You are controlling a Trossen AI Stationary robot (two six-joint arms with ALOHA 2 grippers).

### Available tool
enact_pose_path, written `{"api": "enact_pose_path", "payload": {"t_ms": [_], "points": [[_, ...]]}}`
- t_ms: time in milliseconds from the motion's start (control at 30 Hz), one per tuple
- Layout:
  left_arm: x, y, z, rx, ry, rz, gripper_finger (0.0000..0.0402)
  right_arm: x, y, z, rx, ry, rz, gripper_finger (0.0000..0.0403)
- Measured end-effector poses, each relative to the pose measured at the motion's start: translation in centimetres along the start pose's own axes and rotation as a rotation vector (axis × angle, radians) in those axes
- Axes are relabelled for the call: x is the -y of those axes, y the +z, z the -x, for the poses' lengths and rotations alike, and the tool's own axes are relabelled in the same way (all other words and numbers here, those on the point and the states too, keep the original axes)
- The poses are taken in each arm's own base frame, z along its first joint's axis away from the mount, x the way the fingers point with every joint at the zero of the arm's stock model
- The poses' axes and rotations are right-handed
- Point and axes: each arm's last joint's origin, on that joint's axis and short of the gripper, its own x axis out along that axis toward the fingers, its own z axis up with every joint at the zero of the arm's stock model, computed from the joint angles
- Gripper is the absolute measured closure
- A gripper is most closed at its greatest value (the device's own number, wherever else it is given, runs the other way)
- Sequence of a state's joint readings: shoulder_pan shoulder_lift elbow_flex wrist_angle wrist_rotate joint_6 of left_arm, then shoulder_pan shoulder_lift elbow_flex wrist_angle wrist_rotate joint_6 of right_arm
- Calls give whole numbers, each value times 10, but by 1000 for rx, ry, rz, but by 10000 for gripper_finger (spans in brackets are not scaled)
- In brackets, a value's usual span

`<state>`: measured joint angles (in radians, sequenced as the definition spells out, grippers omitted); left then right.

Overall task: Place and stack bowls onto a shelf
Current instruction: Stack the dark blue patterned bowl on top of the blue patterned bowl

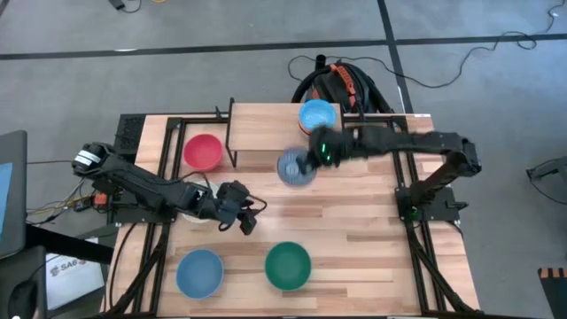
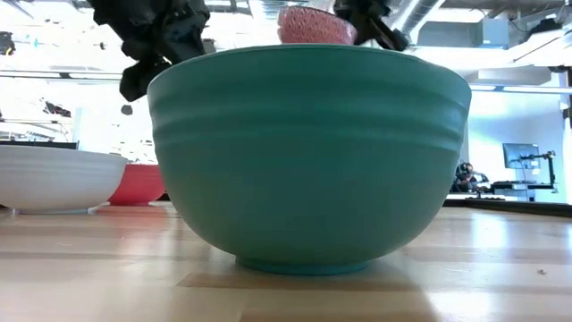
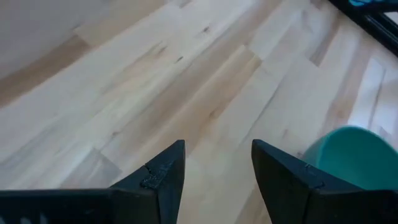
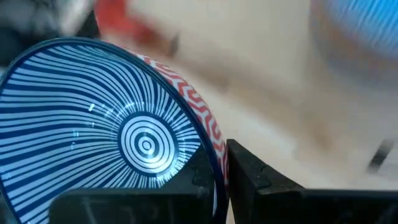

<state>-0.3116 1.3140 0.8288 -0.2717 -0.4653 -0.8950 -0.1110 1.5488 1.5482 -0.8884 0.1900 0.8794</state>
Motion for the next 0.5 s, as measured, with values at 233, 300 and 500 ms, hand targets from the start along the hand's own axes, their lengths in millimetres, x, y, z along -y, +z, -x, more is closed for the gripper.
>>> {"api": "enact_pose_path", "payload": {"t_ms": [233,300,500], "points": [[-9,12,-3,-11,3,37,232,35,80,35,125,-116,23,359],[-11,14,-4,-5,8,45,232,49,94,39,127,-171,26,357],[-13,16,-5,3,19,62,232,92,120,32,41,-241,-38,356]]}}
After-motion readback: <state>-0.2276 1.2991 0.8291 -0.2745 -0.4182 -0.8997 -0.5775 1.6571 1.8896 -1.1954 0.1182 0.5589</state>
